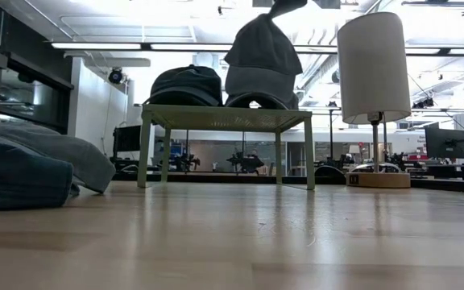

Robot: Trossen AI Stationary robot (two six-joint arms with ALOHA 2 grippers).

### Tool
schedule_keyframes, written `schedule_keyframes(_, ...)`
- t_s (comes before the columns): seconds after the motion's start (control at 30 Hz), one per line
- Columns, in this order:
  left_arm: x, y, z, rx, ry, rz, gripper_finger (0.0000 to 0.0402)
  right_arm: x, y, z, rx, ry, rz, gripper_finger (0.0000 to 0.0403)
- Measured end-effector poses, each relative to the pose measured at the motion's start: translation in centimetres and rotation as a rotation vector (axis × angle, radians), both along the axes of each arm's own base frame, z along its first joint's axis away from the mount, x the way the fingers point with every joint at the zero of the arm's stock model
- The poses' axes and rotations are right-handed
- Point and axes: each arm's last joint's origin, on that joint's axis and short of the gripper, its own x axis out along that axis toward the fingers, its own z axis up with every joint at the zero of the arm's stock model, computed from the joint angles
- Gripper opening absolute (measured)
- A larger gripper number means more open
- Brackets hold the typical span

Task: Pick & Place hat
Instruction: Stack the right gray cap on the gray cap on the shelf

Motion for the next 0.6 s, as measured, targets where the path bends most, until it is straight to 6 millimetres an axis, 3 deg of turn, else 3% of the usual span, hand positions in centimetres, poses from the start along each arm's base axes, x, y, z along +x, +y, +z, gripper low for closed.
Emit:
schedule_keyframes(0.23,0.1,0.0,0.1,-0.001,-0.01,0.0,0.0305,0.1,-0.7,-0.1,-0.021,-0.008,-0.016,0.0015)
schedule_keyframes(0.6,0.1,0.0,0.1,0.002,-0.017,0.004,0.0305,1.1,-2.9,-1.9,-0.02,0.048,-0.063,0.0015)
